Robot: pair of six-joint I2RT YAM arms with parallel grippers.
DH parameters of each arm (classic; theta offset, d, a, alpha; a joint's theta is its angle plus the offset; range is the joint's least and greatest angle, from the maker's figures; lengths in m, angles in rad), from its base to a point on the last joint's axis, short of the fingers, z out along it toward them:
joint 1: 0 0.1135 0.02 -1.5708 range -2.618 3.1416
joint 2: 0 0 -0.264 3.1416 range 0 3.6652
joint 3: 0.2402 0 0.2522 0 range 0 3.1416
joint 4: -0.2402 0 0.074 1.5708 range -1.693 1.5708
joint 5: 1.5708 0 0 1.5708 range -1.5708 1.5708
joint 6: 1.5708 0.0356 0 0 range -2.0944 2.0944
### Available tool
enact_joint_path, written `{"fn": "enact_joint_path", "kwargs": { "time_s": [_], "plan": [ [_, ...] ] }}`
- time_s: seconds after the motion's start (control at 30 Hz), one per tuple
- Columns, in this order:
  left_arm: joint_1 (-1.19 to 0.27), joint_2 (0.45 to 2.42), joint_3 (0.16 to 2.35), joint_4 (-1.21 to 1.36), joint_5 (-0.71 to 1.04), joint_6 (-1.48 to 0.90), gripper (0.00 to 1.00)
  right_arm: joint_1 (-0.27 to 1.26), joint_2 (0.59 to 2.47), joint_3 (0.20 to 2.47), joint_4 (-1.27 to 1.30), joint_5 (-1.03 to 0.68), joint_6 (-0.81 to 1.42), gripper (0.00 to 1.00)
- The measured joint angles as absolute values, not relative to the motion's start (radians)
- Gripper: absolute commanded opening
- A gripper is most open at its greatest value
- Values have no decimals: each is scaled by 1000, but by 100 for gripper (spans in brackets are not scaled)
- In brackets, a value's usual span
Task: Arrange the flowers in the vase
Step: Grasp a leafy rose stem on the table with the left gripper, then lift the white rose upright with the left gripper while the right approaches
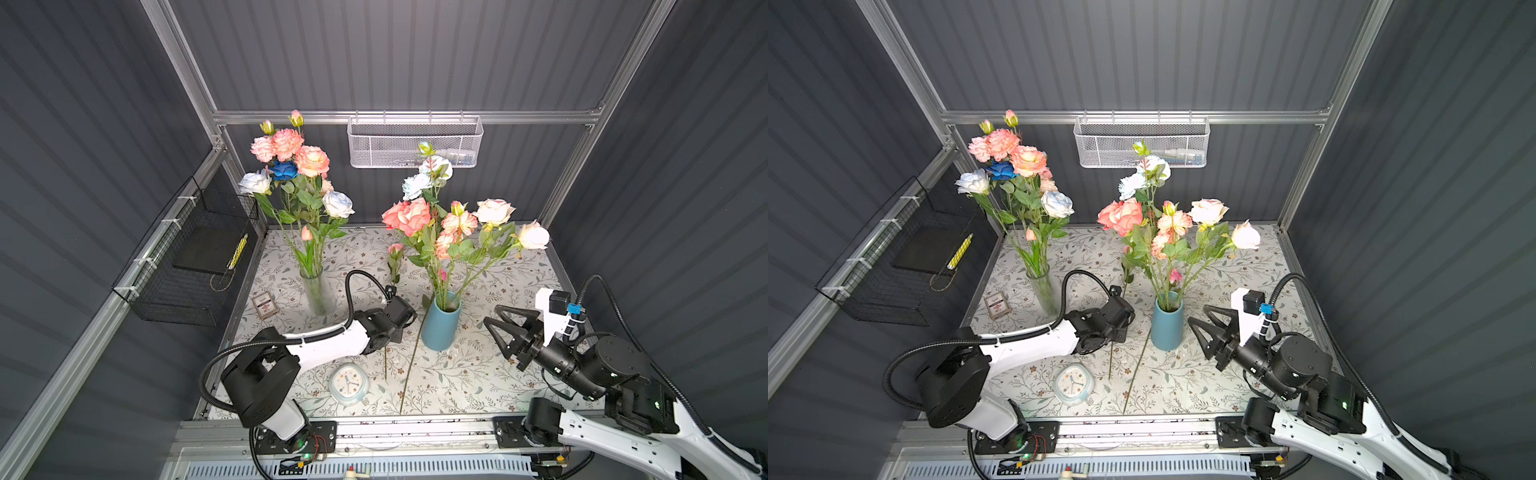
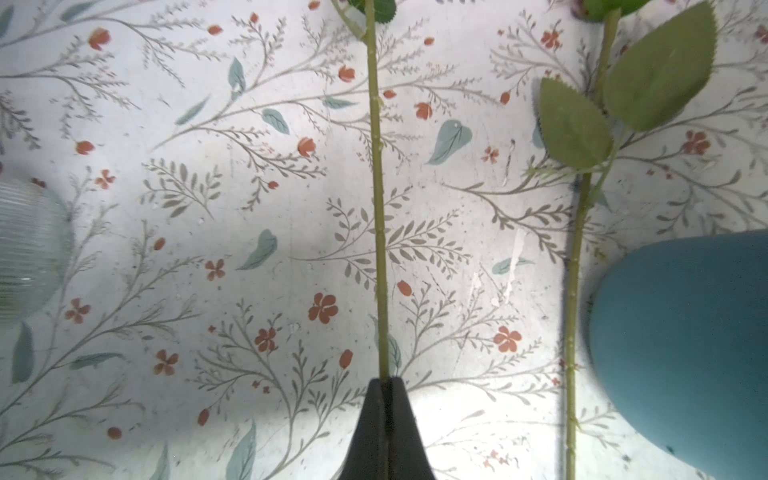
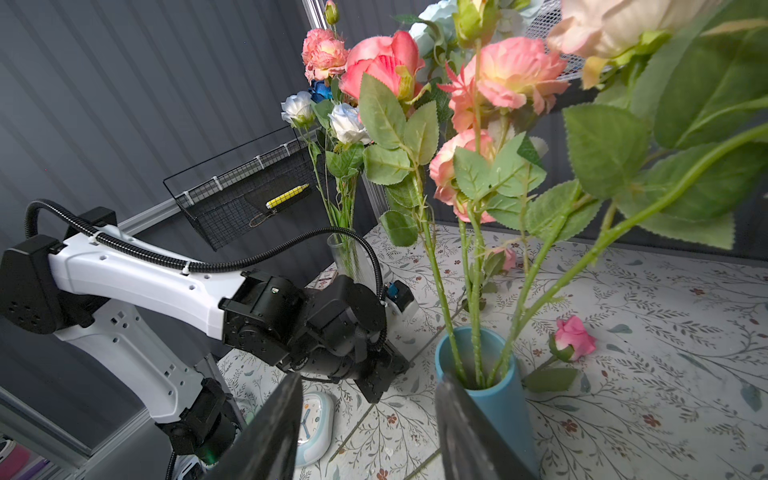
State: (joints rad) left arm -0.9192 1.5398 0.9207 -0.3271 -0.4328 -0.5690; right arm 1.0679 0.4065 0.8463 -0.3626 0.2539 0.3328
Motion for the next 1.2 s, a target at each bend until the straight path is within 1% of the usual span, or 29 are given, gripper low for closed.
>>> {"fn": "enact_joint_path", "kwargs": {
  "time_s": [0.23,0.43,0.63,0.77,1.1,1.2],
  "plan": [
    [-920,1392,873,-365,-427,-609,0,1068,408,846,-360,248,334,53],
    [-935,1215,826,-428,-411,-652,0,1068,422,846,-350,233,337,53],
    [-964,1033,829,-511,-426,-671,0,1069,454,847,-335,220,340,53],
    [-967,950,889,-566,-444,-665,0,1069,475,852,-322,208,340,52],
    [-968,889,1100,-583,-476,-577,0,1071,519,890,-300,201,340,52],
    [-968,871,1145,-580,-474,-545,0,1074,542,910,-299,192,339,54]
  ]
}}
